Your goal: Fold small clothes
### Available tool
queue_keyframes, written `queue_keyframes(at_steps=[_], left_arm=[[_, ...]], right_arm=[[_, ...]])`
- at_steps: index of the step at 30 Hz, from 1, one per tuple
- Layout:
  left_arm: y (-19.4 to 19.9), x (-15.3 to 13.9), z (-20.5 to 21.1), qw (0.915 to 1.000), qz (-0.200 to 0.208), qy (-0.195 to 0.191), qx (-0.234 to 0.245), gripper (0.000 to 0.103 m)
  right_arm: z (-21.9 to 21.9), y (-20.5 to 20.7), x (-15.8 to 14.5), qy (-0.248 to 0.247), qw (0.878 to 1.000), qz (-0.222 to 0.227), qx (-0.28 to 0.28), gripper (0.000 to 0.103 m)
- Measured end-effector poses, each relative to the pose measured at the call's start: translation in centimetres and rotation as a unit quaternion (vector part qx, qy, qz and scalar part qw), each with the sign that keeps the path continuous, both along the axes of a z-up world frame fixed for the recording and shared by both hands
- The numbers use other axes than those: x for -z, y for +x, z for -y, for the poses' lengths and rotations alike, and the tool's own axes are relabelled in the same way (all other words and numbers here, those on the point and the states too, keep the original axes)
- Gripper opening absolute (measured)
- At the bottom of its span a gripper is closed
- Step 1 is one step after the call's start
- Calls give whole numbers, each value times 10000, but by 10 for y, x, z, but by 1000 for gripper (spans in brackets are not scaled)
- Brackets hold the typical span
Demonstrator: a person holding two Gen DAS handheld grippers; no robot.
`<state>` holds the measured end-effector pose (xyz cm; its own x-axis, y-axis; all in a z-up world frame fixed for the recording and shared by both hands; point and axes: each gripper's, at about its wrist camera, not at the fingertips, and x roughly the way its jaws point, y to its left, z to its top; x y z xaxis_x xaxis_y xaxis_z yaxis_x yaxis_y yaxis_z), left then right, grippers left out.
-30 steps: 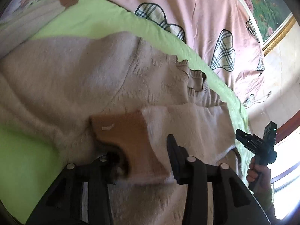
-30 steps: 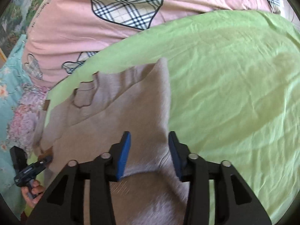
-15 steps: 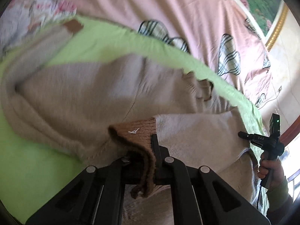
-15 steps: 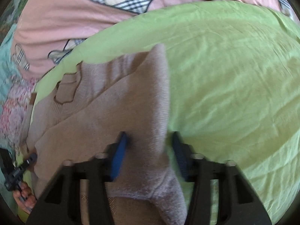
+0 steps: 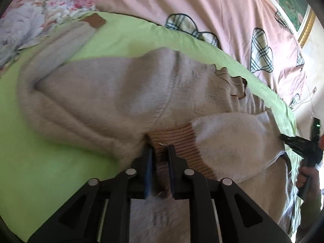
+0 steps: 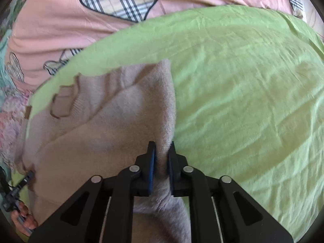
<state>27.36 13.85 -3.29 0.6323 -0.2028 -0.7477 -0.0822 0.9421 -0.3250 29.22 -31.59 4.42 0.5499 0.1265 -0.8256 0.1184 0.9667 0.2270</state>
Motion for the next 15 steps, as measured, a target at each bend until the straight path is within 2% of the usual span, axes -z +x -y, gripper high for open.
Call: queue_keyframes(at_steps=[2, 4, 5, 7, 10, 12, 13, 15], left_arm=[[-9, -4, -7, 10000, 8, -16, -56, 21], [-17, -10, -12, 9999, 72, -23, -74, 24], [-19, -14, -14, 9999, 100, 23, -83, 27], [-22, -24, -18, 9995, 183, 205, -180, 45], [-20, -37, -29, 9988, 322, 277, -254, 49], [-15, -46, -38, 9979, 387, 352, -379, 56], [-11, -51, -44, 9972, 406, 419, -472, 60], [2, -58, -55, 9946, 431, 677, -651, 63]], right_arm=[[-3, -15, -12, 223, 9996, 163, -22, 28], [-11, -34, -22, 561, 9975, 356, -219, 48], [-17, -42, -24, 666, 9964, 394, -346, 49], [-33, -52, -21, 742, 9949, 326, -597, 49], [-54, -64, -10, 952, 9914, 105, -895, 49], [-65, -70, -2, 978, 9899, -29, -1029, 49], [-70, -73, 1, 974, 9892, -73, -1090, 49], [-77, -77, 6, 1007, 9877, -173, -1179, 49]])
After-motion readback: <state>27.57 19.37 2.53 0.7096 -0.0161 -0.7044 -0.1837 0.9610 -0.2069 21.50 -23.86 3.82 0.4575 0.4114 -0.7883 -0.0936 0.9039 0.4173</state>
